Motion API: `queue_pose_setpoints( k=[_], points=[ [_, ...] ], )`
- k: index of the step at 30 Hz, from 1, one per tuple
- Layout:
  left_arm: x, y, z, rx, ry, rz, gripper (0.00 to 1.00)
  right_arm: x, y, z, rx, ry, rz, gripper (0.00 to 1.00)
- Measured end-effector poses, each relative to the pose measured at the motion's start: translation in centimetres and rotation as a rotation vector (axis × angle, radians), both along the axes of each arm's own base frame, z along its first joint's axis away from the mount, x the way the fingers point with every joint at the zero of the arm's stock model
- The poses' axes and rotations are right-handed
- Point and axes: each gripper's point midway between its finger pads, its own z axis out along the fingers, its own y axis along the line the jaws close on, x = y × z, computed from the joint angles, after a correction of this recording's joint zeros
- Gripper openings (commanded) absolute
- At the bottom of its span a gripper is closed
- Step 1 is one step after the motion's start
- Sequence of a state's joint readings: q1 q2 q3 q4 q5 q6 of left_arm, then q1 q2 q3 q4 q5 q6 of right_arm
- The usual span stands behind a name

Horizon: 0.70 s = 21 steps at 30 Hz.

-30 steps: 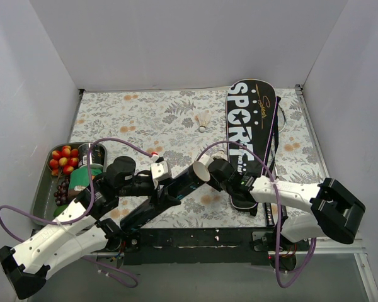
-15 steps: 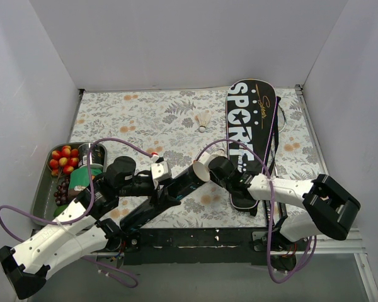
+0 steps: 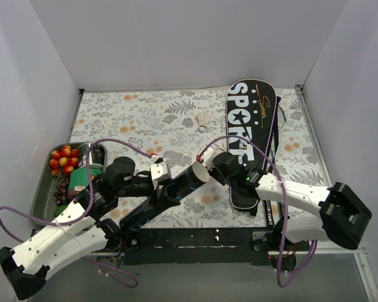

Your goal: Pack up the badminton gear

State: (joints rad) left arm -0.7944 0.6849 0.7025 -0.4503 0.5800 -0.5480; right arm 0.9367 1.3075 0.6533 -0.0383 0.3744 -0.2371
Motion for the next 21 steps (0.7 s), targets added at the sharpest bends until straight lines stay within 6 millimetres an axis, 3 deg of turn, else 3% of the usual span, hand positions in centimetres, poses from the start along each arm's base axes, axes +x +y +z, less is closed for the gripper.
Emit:
queue_pose_setpoints(
  k=[7, 21],
  points=[
    [-0.3, 0.3, 0.4, -0.011, -0.01, 0.0, 0.18, -1.2, 1.3, 6.1, 0.17, 0.041, -0.012, 0.01],
    [-0.3, 0.4, 0.7, 0.0, -0.023, -0.006, 0.18, -6.0, -0.8, 19.0, 0.458, 0.132, -0.073, 0.01]
  ],
)
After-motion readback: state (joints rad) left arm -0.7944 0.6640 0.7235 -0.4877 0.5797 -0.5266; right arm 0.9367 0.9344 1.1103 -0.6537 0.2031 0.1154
